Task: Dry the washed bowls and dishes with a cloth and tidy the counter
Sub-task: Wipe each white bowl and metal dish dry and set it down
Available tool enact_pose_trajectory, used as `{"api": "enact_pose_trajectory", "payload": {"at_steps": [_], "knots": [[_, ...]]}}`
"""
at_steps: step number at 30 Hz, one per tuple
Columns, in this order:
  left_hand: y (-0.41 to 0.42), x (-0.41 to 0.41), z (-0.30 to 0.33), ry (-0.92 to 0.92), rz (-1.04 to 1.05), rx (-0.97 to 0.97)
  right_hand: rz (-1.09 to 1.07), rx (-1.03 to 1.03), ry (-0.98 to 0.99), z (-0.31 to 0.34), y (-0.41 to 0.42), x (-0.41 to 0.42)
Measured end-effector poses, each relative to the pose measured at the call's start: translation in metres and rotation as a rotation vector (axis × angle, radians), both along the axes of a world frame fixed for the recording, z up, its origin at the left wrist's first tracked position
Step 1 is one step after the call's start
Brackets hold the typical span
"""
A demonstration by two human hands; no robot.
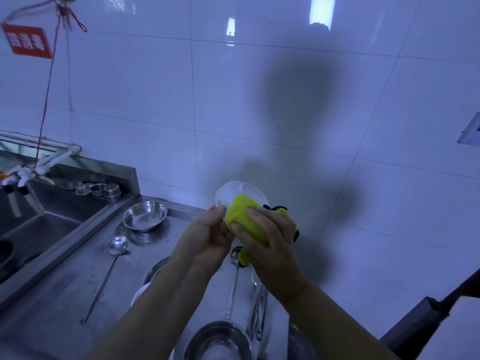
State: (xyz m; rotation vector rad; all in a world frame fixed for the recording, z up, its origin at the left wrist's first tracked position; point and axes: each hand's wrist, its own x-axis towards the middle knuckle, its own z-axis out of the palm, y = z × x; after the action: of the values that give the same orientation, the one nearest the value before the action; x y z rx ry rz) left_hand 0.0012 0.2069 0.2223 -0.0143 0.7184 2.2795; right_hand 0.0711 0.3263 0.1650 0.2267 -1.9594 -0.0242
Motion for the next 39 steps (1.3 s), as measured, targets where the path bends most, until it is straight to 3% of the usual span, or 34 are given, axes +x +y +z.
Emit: {"api": "enact_pose_trajectory", "payload": {"at_steps": [6,15,17,22,27,30,32,35,37,39], "knots": [[-0.001,0.003,0.003,-0.195,0.032,0.147,0.114,-0.421,0.12,0.007,0.011,-0.003],[0.001,0.01,0.0,-0.281,-0.071,0.204,-0.025,-0.097,0.155,-0.001,-0.008,-0.008],[-0.001,0.012,-0.001,-0.271,-0.087,0.212,0.014,-0.151,0.162,-0.001,-0.004,-0.006],[-0.004,0.012,0.003,-0.236,-0.076,0.218,0.146,-0.518,0.098,0.008,-0.003,0.001],[-0.003,0.012,-0.003,0.016,0.069,0.019,0.279,-0.886,0.036,0.035,-0.001,0.008],[-0.006,0.014,-0.001,0.26,0.15,-0.176,0.292,-0.961,-0.057,0.047,0.004,0.013],[-0.01,0.018,0.001,0.475,0.153,-0.358,0.287,-0.919,-0.143,0.055,0.007,0.016],[-0.009,0.024,0.0,0.734,0.153,-0.558,0.223,-0.645,-0.259,0.065,0.005,0.017],[-0.007,0.025,-0.002,0.826,0.186,-0.612,0.187,-0.46,-0.35,0.067,0.0,0.017],[-0.008,0.024,-0.002,0.852,0.215,-0.606,0.199,-0.43,-0.442,0.071,-0.002,0.018]]}}
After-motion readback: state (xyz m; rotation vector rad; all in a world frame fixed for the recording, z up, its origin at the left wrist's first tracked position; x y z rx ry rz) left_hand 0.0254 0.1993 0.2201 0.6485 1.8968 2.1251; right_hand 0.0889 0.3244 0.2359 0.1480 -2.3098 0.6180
